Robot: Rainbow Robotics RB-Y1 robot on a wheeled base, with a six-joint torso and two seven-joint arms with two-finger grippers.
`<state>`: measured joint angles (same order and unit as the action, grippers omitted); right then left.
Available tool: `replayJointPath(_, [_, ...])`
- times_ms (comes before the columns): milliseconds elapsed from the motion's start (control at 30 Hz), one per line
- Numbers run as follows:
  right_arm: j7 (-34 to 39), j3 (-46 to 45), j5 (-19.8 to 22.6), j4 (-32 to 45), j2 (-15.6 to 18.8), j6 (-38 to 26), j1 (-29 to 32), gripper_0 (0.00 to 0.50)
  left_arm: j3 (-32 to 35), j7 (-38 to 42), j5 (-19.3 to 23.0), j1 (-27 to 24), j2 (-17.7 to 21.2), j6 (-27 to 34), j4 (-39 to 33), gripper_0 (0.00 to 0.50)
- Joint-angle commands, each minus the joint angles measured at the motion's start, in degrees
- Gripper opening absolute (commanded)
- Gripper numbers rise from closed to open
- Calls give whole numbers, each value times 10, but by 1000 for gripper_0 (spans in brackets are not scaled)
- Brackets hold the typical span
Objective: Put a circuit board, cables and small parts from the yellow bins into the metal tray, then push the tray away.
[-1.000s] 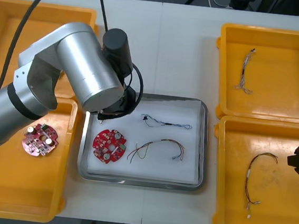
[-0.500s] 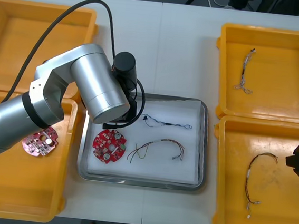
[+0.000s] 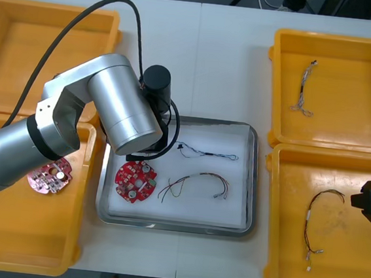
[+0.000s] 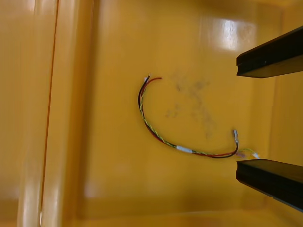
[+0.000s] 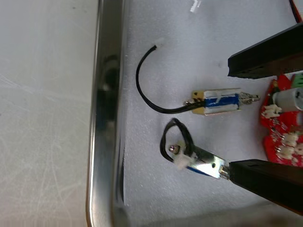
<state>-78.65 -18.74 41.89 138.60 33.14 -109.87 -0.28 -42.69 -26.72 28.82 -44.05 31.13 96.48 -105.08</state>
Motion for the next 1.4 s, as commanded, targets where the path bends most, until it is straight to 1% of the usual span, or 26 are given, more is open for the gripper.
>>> replayJointPath(33, [21, 9, 18, 19, 37, -1, -17, 500, 54, -15, 3, 6, -1, 59, -69, 500])
replayJointPath(100, [21, 25, 19, 19, 47, -1, -23, 500, 76, -18, 17, 5, 7, 78, -86, 500])
replayJointPath(167, [22, 46, 28, 20, 63, -1, -32, 500, 107, -26, 43, 6, 22, 97, -104, 500])
replayJointPath(200, [22, 50, 32, 20, 66, -1, -36, 500, 114, -30, 50, 6, 25, 103, -109, 500])
replayJointPath(300, [27, 77, 61, 20, 76, -1, -60, 500, 165, -65, 90, 6, 54, 135, -130, 500])
replayJointPath(400, [28, 99, 65, 20, 76, -1, -82, 500, 203, -88, 123, 6, 74, 135, -137, 500])
replayJointPath(467, [29, 128, 68, 20, 76, -1, -106, 500, 237, -112, 154, 7, 96, 135, -138, 500])
replayJointPath(500, [30, 135, 68, 20, 76, -1, -111, 500, 243, -116, 159, 6, 100, 135, -138, 500])
replayJointPath(567, [30, 167, 70, 20, 76, -1, -137, 500, 266, -138, 182, 7, 126, 135, -138, 500])
replayJointPath(600, [31, 176, 69, 20, 76, -1, -144, 500, 270, -143, 188, 6, 132, 135, -138, 500])
replayJointPath(667, [32, 219, 63, 20, 76, -1, -172, 500, 296, -164, 204, 18, 150, 135, -138, 500])
replayJointPath(700, [32, 230, 60, 20, 76, -1, -179, 500, 304, -170, 208, 22, 153, 135, -138, 500])
replayJointPath(767, [35, 281, 46, 20, 74, -1, -210, 500, 338, -194, 220, 48, 165, 135, -141, 500])
replayJointPath(833, [36, 317, 34, 20, 69, -1, -233, 500, 358, -215, 222, 69, 174, 135, -145, 500])
replayJointPath(900, [38, 363, 16, 19, 57, -1, -263, 500, 380, -242, 225, 93, 186, 135, -148, 500])
replayJointPath(1033, [38, 433, -14, 13, 33, -1, -302, 500, 409, -280, 227, 128, 202, 135, -148, 500])
replayJointPath(1100, [35, 475, -30, 0, 13, -1, -325, 500, 431, -308, 225, 147, 207, 135, -148, 500])
replayJointPath(1300, [26, 548, -50, -39, -31, -1, -366, 500, 489, -376, 225, 189, 212, 135, -148, 500])
replayJointPath(1400, [17, 582, -51, -56, -41, -1, -385, 500, 513, -405, 226, 209, 215, 135, -148, 500])
